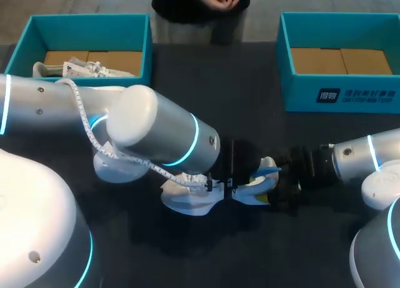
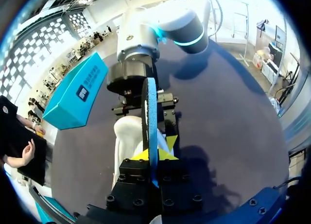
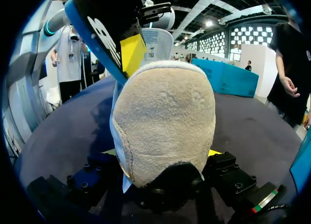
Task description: Take the shoe out of the shoebox, open the shoe tongue, remove and reinsert the insole, then place the shoe into the shoebox
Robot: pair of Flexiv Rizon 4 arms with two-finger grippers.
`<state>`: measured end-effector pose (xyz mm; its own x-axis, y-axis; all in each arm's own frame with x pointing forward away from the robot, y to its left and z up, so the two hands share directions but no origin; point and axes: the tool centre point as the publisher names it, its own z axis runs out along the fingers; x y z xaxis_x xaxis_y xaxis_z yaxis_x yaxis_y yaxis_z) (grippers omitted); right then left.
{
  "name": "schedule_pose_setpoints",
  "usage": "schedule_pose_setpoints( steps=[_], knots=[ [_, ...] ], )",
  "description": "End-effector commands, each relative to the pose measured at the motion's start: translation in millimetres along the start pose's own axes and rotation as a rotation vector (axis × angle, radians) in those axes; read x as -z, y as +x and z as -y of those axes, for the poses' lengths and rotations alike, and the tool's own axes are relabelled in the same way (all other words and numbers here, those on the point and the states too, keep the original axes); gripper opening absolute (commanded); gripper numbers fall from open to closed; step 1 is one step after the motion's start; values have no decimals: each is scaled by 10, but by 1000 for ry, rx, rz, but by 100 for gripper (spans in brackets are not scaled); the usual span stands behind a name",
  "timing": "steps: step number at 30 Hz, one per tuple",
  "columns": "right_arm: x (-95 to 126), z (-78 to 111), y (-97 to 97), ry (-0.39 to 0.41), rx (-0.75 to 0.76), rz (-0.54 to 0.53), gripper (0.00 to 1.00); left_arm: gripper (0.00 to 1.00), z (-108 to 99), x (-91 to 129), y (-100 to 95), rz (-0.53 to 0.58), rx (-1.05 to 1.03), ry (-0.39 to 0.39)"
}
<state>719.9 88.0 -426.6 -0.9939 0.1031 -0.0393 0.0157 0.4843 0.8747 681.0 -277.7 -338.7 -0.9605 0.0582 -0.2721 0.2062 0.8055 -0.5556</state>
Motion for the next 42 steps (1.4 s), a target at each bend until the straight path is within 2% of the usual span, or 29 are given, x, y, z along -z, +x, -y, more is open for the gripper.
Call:
schedule_pose_setpoints(
  steps=[1,12,18,31,33,34,42],
  knots=[
    [-17,7,5,3,0,2,0,0,-32,143,-52,-37,1,37],
    [-17,7,5,3,0,2,0,0,131,389,-88,-67,-22,97],
    [-17,7,5,3,0,2,0,0,293,521,-102,-83,-46,129],
    [-17,7,5,3,0,2,0,0,715,643,-149,-111,-98,163],
    [-17,7,5,3,0,2,0,0,729,649,-149,-112,-99,164],
    [-17,7,5,3,0,2,0,0,823,702,-146,-113,-112,177],
    [-17,7,5,3,0,2,0,0,1085,905,-184,-137,-132,221]
  ],
)
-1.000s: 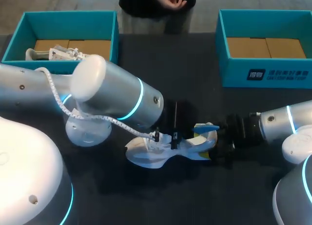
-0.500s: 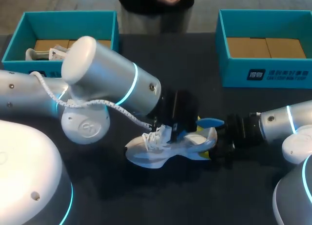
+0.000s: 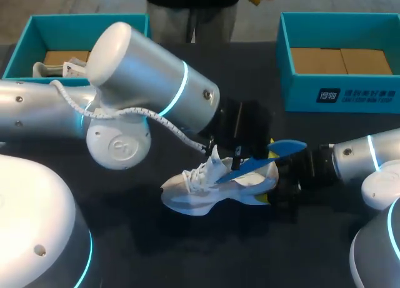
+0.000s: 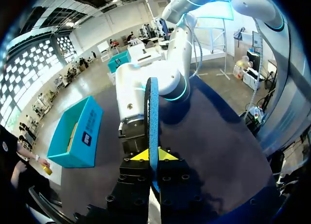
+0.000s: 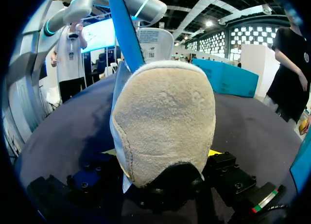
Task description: Take the shoe out of the shoebox, open the shoe tongue, remove and reinsert the insole, then place the shoe into the shoebox
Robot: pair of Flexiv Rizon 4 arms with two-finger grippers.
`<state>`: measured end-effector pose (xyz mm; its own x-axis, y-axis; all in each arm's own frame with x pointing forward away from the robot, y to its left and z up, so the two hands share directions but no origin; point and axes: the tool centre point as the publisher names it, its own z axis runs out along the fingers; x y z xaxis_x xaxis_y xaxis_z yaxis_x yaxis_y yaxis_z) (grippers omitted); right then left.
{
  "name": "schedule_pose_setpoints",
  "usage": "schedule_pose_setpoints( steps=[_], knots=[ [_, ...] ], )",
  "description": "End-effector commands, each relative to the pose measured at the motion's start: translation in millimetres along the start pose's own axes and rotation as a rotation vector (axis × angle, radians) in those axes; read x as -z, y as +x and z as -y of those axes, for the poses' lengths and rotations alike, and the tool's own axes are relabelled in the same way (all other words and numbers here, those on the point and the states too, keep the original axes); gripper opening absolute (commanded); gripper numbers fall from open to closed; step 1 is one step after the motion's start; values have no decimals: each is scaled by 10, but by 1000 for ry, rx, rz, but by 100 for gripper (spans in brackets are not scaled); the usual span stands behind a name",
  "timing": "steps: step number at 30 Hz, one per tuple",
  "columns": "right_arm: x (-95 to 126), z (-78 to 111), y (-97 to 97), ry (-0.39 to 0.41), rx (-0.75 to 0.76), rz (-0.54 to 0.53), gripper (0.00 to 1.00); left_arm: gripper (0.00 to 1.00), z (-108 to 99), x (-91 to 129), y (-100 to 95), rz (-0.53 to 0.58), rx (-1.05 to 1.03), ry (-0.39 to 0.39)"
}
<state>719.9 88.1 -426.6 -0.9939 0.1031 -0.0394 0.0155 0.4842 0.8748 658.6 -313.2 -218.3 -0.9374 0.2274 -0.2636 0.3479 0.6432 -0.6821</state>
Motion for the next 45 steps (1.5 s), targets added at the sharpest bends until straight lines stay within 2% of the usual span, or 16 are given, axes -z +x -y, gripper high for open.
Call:
schedule_pose_setpoints(
  steps=[1,10,20,45],
  knots=[
    [-17,7,5,3,0,2,0,0,171,157,-65,-29,-6,16],
    [-17,7,5,3,0,2,0,0,561,409,-174,-55,-32,43],
    [-17,7,5,3,0,2,0,0,771,532,-242,-79,-63,31],
    [-17,7,5,3,0,2,0,0,782,538,-241,-76,-65,21]
  ],
)
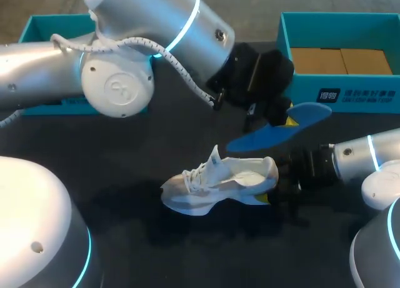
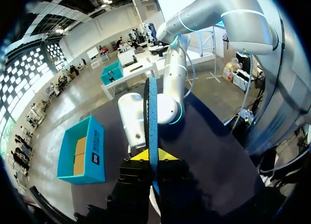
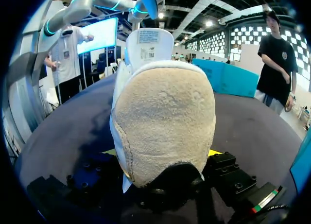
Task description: Take the shoe out of the shoebox, open the shoe tongue, remove and reinsert the insole, then place the shoe into the shoebox
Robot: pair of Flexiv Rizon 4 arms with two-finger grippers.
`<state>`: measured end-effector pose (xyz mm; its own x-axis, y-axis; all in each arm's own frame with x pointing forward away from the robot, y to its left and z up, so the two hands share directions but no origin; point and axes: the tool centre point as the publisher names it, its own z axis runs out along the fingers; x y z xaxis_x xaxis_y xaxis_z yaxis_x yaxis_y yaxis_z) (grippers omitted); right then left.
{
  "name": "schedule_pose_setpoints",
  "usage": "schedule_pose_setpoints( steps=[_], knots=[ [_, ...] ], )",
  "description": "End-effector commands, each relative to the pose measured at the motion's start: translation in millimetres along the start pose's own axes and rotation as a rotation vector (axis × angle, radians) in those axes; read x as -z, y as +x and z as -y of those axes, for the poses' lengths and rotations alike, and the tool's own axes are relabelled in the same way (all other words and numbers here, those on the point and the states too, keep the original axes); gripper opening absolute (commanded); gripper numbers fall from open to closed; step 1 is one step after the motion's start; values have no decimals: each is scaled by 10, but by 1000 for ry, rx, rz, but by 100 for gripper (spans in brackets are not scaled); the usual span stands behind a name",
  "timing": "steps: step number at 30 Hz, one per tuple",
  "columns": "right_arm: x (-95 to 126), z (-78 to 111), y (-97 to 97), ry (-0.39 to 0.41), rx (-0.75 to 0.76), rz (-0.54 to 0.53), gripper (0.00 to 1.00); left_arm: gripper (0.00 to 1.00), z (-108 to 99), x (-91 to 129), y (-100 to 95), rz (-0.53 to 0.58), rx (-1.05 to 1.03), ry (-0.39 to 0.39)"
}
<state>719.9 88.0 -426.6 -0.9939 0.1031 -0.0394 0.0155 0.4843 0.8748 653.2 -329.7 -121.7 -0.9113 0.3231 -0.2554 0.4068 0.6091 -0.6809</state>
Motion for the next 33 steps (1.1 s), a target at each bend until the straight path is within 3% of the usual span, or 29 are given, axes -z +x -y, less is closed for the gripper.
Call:
schedule_pose_setpoints(
  steps=[1,9,18,26,32,33],
  knots=[
    [-18,7,5,3,0,2,0,0,-2,-2,1,0,0,-2],
    [-18,7,5,3,0,2,0,0,-2,-2,1,0,0,-2],
    [-18,7,5,3,0,2,0,0,371,196,-49,-3,162,68],
    [-18,7,5,3,0,2,0,0,674,511,-64,-71,408,262],
    [-18,7,5,3,0,2,0,0,839,703,-30,-123,494,340],
    [-18,7,5,3,0,2,0,0,913,787,-11,-144,535,389]
  ],
)
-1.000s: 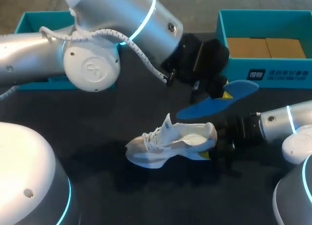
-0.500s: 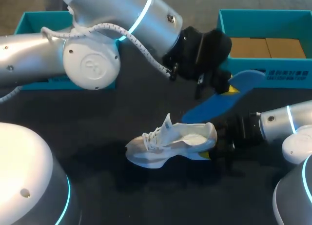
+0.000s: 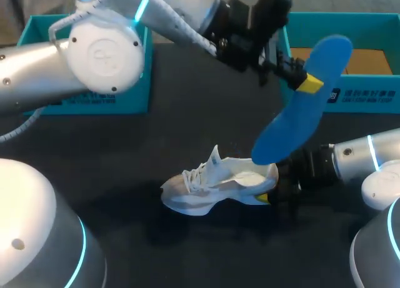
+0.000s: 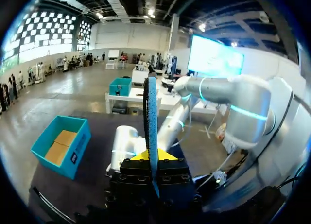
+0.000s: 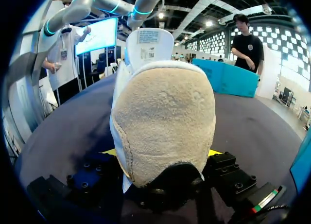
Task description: Take the shoe out of the shoebox, open the shoe tongue, remove and reinsert the insole, then place the shoe into the shoebox
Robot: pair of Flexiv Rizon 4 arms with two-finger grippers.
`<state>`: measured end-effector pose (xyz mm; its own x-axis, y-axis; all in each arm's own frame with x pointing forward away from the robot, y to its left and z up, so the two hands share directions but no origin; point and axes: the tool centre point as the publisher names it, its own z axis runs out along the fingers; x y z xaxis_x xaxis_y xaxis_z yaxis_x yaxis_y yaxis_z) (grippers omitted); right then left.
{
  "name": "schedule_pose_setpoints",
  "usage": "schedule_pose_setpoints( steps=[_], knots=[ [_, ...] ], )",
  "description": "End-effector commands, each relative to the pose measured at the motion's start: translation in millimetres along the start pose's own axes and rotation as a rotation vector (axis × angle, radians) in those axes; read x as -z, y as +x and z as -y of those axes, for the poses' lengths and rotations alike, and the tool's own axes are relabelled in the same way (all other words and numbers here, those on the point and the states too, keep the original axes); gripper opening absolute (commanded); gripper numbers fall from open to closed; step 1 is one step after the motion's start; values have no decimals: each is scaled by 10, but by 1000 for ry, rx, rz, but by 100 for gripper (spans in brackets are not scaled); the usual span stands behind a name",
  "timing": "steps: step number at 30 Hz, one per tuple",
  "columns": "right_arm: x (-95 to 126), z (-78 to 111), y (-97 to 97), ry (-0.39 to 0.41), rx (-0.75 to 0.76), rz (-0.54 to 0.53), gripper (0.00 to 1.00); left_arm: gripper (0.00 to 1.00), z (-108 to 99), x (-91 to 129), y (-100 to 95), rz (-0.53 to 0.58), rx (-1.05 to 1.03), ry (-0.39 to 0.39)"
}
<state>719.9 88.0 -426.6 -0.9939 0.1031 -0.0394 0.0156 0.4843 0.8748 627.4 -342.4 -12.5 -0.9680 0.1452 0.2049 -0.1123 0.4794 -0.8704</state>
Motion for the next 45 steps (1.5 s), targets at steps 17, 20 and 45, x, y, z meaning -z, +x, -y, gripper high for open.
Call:
schedule_pose_setpoints(
  steps=[17,20,45],
  knots=[
    [-18,6,4,3,0,2,0,0,218,710,585,-219,252,266],
    [-18,6,4,3,0,2,0,0,233,782,646,-231,257,278],
    [-18,6,4,3,0,2,0,0,334,1243,1142,-166,310,367]
  ],
)
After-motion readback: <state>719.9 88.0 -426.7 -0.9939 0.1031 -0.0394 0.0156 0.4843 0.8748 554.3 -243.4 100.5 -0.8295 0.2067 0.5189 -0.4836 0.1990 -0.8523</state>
